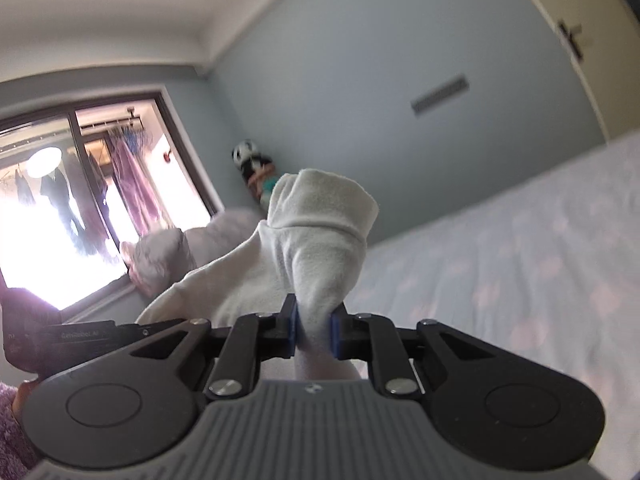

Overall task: Fold clothes
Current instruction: 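Lift the folded white shirt with both grippers and carry it toward the clothes stack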

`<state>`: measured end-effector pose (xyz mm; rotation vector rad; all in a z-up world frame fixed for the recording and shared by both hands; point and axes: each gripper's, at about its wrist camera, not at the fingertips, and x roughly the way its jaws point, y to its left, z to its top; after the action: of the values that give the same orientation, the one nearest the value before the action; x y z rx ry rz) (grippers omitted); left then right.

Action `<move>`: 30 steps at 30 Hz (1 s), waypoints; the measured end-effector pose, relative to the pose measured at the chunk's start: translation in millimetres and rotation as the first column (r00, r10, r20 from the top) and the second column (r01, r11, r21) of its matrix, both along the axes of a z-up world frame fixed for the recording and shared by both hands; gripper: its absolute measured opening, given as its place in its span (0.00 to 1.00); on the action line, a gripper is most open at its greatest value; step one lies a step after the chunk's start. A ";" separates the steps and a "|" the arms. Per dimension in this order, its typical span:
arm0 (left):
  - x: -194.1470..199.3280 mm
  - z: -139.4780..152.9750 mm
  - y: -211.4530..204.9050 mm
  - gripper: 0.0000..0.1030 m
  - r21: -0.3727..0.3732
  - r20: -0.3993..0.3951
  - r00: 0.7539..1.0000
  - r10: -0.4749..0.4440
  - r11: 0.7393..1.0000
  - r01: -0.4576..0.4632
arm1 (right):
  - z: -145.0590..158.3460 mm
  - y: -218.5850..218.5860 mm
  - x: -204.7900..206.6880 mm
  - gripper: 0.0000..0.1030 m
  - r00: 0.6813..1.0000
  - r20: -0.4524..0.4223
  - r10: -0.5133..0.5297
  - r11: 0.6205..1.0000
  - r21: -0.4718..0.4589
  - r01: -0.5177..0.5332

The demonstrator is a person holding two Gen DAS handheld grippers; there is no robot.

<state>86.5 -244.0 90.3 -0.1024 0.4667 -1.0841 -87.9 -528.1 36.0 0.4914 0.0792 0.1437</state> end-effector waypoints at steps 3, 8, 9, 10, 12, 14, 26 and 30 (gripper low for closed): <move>-32.4 29.4 -37.7 0.21 -0.020 0.051 0.994 -0.096 0.995 0.097 | 30.5 -33.9 -43.5 0.17 0.998 0.040 -0.054 0.998 -0.033 0.055; -88.9 63.1 -111.6 0.21 -0.026 0.099 0.953 -0.286 0.957 0.290 | 73.4 -96.7 -127.2 0.17 0.985 0.065 -0.159 0.983 -0.087 0.164; -100.2 67.4 -127.4 0.21 -0.029 0.103 0.941 -0.324 0.944 0.328 | 80.3 -109.7 -144.1 0.17 0.981 0.060 -0.184 0.977 -0.095 0.189; -111.4 71.7 -143.3 0.21 -0.031 0.107 0.926 -0.361 0.930 0.366 | 86.0 -122.7 -160.3 0.17 0.977 0.055 -0.208 0.972 -0.098 0.213; -134.4 76.5 -176.6 0.21 -0.030 0.116 0.895 -0.431 0.899 0.437 | 95.6 -147.7 -192.4 0.17 0.965 0.044 -0.258 0.960 -0.104 0.262; -157.5 75.2 -210.7 0.21 -0.025 0.113 0.862 -0.494 0.866 0.499 | 102.3 -170.5 -224.3 0.17 0.949 0.032 -0.315 0.942 -0.113 0.317; -246.2 11.0 -380.7 0.21 -0.008 -0.002 0.690 -0.724 0.690 0.724 | 85.6 -274.8 -346.2 0.18 0.807 -0.119 -0.579 0.811 -0.180 0.556; -248.5 -24.7 -418.7 0.21 0.009 -0.090 0.672 -0.735 0.675 0.738 | 69.7 -307.1 -342.0 0.18 0.771 -0.207 -0.602 0.797 -0.211 0.565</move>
<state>-162.0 -662.7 65.6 0.1011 0.6272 -1.8845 -430.0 -835.3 105.7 0.3743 0.1930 -0.5485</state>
